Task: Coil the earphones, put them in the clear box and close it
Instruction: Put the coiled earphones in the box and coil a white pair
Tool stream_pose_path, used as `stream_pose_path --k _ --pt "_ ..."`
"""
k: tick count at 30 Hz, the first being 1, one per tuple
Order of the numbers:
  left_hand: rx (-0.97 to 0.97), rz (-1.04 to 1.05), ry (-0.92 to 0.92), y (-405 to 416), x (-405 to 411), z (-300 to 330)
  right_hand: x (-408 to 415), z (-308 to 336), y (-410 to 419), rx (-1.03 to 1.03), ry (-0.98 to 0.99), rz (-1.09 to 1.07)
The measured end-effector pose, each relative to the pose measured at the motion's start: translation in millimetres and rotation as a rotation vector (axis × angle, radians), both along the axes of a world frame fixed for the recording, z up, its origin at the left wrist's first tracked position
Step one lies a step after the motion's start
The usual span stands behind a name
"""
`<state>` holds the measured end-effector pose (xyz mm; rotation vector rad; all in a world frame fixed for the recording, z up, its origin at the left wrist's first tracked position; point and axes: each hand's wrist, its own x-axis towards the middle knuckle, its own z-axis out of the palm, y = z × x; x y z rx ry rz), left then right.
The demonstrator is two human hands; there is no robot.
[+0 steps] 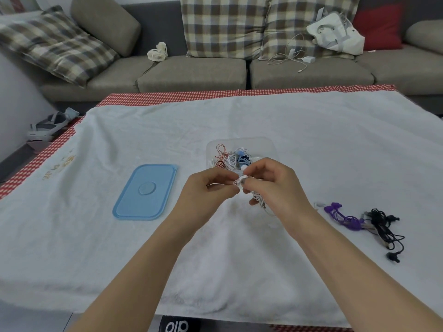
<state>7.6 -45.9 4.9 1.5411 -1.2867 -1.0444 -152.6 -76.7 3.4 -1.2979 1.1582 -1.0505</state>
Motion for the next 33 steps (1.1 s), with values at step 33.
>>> stream_pose_path --k 33 --pt "-0.15 -0.085 -0.041 1.3 -0.3 0.2 -3.3 7.5 -1.5 0.227 -0.197 0.036"
